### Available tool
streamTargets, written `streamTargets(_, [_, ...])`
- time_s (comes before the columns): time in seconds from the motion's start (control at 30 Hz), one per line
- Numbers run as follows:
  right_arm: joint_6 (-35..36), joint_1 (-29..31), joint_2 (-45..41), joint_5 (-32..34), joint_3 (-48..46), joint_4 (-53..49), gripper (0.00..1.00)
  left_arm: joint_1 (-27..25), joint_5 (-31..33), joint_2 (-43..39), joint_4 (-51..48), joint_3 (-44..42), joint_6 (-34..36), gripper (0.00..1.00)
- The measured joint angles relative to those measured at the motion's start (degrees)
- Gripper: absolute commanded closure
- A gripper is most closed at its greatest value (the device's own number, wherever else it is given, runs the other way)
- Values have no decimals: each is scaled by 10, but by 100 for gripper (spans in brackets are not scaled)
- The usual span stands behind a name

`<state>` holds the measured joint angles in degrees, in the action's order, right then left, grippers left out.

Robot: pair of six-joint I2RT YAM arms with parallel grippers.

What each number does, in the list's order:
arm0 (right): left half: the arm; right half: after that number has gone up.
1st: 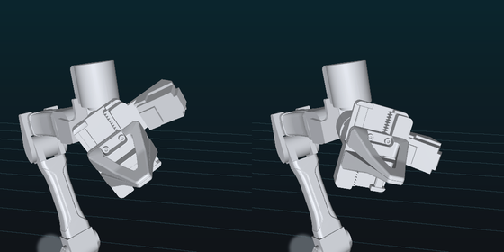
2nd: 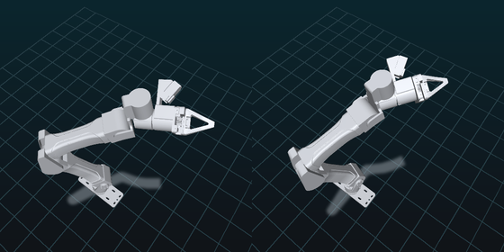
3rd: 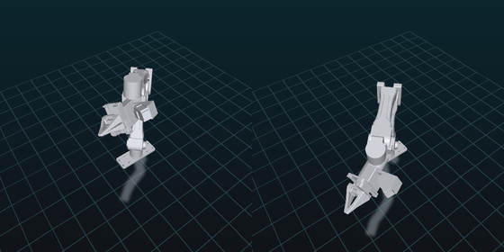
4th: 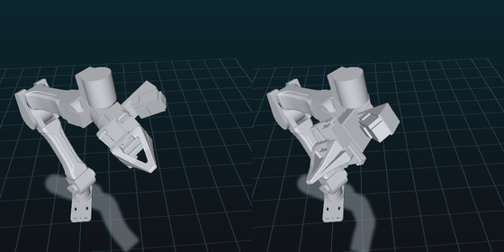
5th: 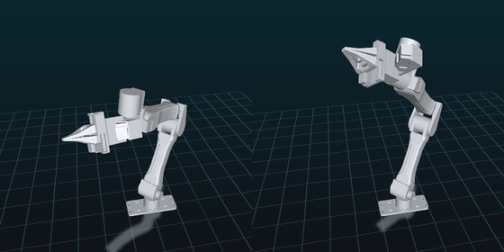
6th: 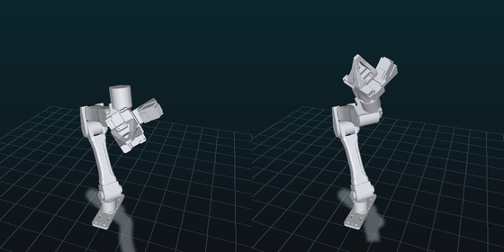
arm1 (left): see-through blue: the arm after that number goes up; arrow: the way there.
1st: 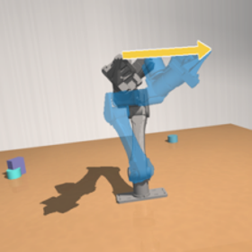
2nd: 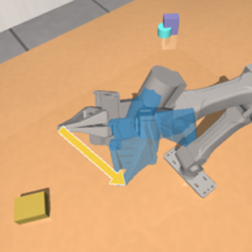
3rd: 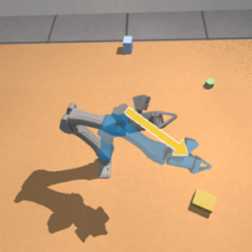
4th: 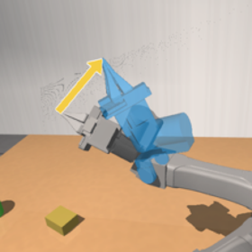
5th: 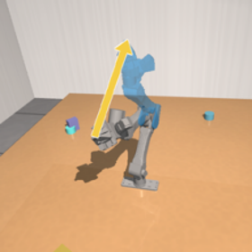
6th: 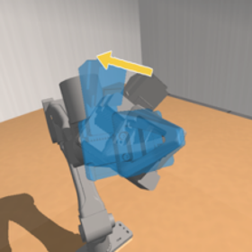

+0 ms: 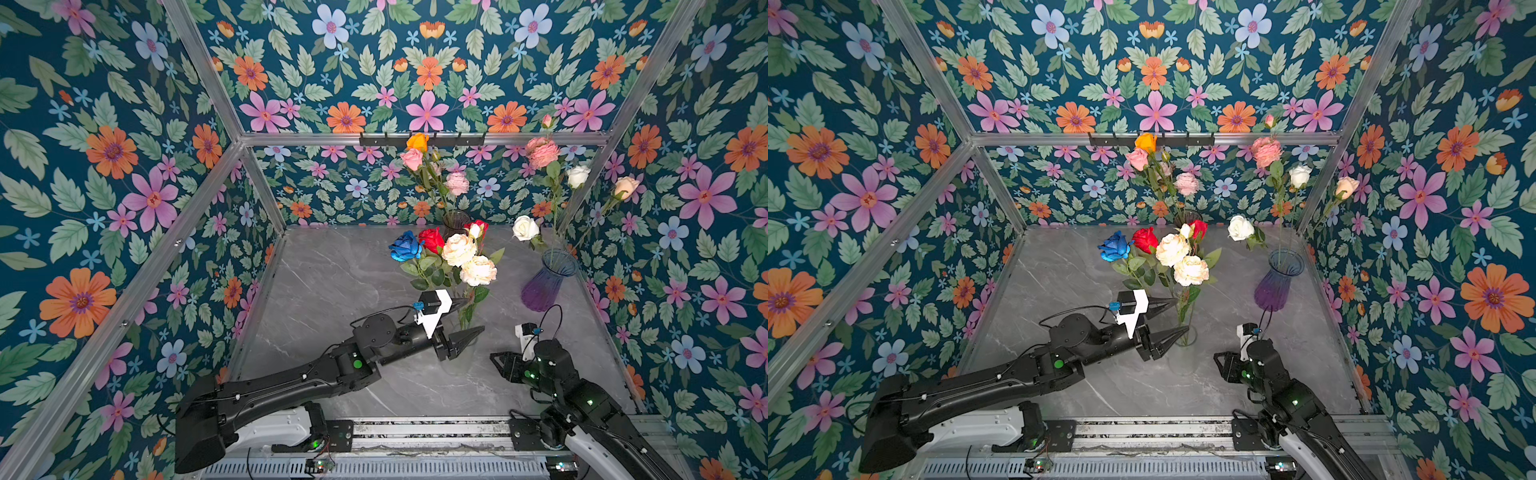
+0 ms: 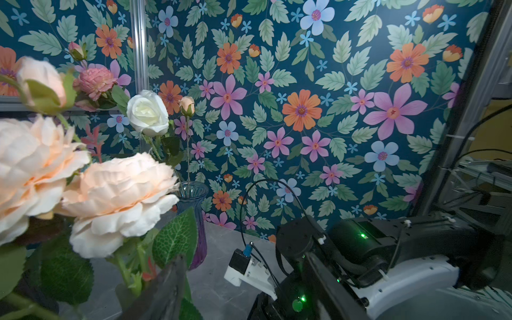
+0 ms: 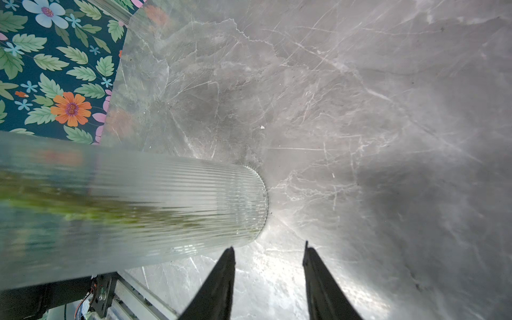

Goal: Arrange the flowers into the vase
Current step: 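Open the left gripper and draw it back from the roses, then lower the left gripper to the clear vase base and close on it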

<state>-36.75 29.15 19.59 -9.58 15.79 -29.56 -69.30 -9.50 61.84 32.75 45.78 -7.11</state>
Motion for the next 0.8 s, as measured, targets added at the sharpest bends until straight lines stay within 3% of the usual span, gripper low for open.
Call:
streamTargets(0.2, [14,0,-27,-42,0,6,52,-9,-58,-91,-59,-32,17,29])
streamTargets(0.43, [16,14,-150,-63,-14,-8,47,-39,-117,-159,-118,-129,47,28])
streamTargets(0.67, [16,15,-129,-47,-16,-19,46,-117,-2,-181,-80,-291,15,27])
streamTargets(0.8, [16,15,-96,-36,-13,-19,44,-185,119,-107,-7,-365,-22,22])
